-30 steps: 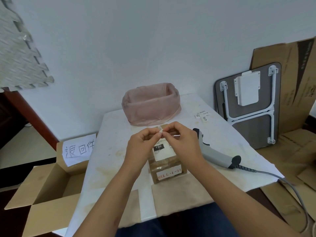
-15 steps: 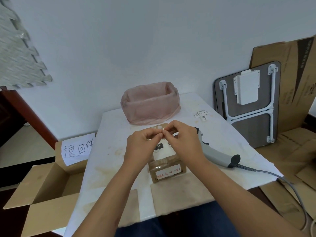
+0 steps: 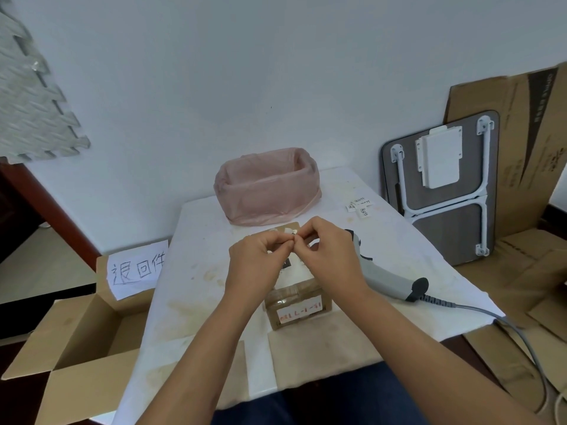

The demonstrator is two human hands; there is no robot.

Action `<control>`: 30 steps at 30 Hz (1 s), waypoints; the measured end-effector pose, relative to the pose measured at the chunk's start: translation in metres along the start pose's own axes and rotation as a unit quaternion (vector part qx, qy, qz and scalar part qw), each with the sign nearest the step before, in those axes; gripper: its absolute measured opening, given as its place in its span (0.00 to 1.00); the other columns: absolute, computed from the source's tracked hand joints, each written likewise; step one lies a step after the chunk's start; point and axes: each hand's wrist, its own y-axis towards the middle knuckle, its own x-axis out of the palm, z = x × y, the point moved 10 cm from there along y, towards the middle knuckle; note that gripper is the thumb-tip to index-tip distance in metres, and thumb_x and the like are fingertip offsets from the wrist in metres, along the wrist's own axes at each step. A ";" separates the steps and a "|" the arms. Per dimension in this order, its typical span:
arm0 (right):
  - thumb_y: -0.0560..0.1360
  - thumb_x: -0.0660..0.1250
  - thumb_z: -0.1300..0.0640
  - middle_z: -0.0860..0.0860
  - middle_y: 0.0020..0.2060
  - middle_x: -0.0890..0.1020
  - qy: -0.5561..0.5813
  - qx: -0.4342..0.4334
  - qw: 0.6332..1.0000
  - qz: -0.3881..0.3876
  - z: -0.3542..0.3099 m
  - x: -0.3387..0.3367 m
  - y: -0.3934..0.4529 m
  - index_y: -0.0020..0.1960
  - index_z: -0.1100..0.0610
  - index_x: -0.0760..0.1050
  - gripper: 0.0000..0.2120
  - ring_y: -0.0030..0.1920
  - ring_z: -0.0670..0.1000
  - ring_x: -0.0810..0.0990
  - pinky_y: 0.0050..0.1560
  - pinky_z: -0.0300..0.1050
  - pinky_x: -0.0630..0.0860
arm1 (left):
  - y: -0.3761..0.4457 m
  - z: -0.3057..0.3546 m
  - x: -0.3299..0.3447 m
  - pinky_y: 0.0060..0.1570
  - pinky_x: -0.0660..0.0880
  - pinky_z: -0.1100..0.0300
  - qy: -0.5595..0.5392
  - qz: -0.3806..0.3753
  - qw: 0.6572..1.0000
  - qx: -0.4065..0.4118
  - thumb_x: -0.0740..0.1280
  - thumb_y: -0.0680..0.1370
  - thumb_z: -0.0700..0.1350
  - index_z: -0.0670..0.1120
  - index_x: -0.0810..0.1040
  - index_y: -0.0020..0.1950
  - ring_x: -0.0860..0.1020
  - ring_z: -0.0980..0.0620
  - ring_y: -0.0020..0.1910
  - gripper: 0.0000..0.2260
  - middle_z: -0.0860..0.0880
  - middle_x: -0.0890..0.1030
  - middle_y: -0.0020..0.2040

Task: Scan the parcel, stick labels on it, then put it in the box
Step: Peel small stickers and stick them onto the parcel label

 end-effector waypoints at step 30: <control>0.74 0.69 0.57 0.44 0.36 0.83 0.053 -0.030 0.998 -0.007 -0.001 0.004 -0.003 0.42 0.52 0.79 0.03 0.41 0.43 0.81 0.41 0.33 0.77 | 0.002 -0.010 -0.005 0.39 0.70 0.76 -0.007 0.002 0.999 -0.033 0.72 0.75 0.49 0.54 0.86 0.44 0.79 0.73 0.36 0.03 0.57 0.86 0.40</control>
